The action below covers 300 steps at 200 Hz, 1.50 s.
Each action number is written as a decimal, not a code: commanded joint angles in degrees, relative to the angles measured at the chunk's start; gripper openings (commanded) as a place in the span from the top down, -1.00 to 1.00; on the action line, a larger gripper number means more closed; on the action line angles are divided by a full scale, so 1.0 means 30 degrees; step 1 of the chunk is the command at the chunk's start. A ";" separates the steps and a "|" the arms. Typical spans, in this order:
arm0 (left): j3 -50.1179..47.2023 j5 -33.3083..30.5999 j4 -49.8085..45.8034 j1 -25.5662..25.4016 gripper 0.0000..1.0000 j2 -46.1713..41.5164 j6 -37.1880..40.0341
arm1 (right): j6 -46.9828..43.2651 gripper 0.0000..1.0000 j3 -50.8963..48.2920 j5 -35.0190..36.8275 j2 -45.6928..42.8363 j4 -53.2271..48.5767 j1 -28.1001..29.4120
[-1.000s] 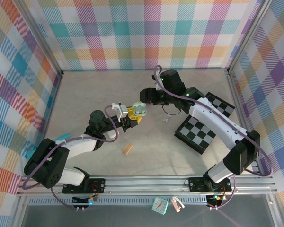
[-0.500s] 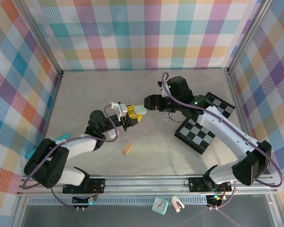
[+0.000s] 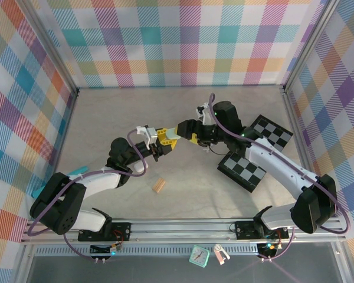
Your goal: Insert wireless bluetooth earbuds into charging case
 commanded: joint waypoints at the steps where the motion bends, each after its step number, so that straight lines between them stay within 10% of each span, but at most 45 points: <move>1: 0.0672 -0.0143 0.1554 -0.0218 0.50 0.0138 -0.0210 | 0.2145 -0.63 -0.0994 -0.2449 -0.0405 0.3451 -0.0030; 93: 0.0939 0.0340 0.1798 -0.0676 0.51 0.0092 -0.0281 | 0.4879 -0.35 -0.1948 -0.3255 -0.0025 0.8053 -0.0381; 172: 0.0808 0.0291 0.1585 -0.0712 0.49 -0.0070 0.0002 | 0.5255 0.49 -0.2293 -0.3213 0.0096 0.8414 -0.0551; 256: -0.0117 -0.2163 -0.6810 -0.0712 -0.74 -0.3263 0.3826 | 0.1228 0.47 -0.2842 0.0321 0.1247 0.5504 -0.2665; 300: 0.0005 -0.4215 -1.3206 -0.0712 -0.99 -0.5826 0.5419 | -0.1312 0.45 -0.1514 0.2468 0.5108 0.4093 -0.3973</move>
